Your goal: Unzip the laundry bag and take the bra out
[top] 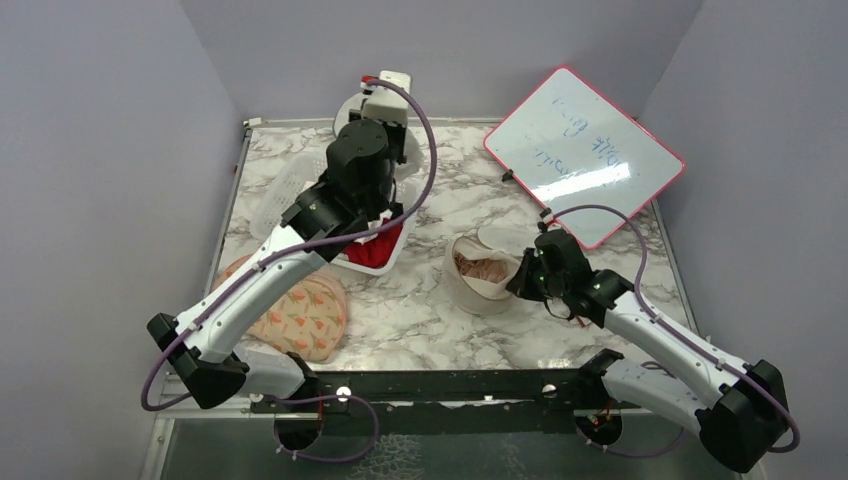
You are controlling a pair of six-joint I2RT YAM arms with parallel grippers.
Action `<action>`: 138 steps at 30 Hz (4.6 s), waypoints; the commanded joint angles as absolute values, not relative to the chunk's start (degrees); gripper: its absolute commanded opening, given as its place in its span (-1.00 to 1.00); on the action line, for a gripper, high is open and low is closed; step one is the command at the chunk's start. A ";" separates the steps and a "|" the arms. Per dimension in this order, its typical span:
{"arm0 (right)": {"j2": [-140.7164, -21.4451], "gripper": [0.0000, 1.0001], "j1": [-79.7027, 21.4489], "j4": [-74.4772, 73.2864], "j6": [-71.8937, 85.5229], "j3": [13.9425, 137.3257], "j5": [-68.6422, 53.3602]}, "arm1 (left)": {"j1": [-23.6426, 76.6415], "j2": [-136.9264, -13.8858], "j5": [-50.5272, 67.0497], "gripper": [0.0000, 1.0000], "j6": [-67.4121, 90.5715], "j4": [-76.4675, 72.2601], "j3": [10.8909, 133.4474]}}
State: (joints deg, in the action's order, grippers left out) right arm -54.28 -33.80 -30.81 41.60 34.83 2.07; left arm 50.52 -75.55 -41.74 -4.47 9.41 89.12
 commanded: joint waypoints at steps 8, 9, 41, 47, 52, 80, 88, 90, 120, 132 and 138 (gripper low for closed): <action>-54.86 -0.90 -34.14 -30.40 39.46 36.53 5.06 | 26.06 -79.44 -32.44 -1.00 4.14 13.99 85.39; -54.86 -0.90 -34.16 -30.29 39.45 36.42 5.09 | 24.74 -80.50 -33.00 -1.00 3.60 14.22 85.75; -54.07 -0.28 -34.19 -29.34 40.44 33.70 -1.26 | 20.04 -60.66 -7.94 0.71 22.06 11.84 51.27; -54.37 -0.08 -34.12 -27.09 43.81 30.58 -6.38 | 20.05 -60.29 4.36 0.78 25.09 12.85 53.20; -52.10 -0.41 -34.19 -22.91 47.10 24.63 -14.30 | 25.69 -64.54 14.49 0.49 28.66 10.69 54.89; -47.48 0.29 -34.15 -34.85 47.48 33.63 2.40 | 67.87 -85.39 -18.46 -0.02 22.64 4.46 58.44; -53.28 -0.26 -34.17 -34.96 46.47 34.18 8.35 | 67.93 -84.92 -13.47 0.25 23.98 3.30 57.38; -53.24 -0.34 -34.19 -34.71 47.46 33.16 8.92 | 67.93 -86.30 -12.29 0.25 23.75 2.55 58.29; -47.57 -0.99 -34.18 -31.64 46.76 30.34 4.39 | 66.13 -107.90 -22.01 -0.13 28.81 -5.62 69.61; -47.64 -0.99 -34.17 -31.03 46.51 29.76 3.19 | 65.86 -115.15 -25.00 -0.02 25.58 -7.24 71.12; -47.74 -0.98 -34.14 -30.70 46.45 29.47 3.08 | 65.58 -115.83 -24.09 -0.21 25.40 -6.95 69.25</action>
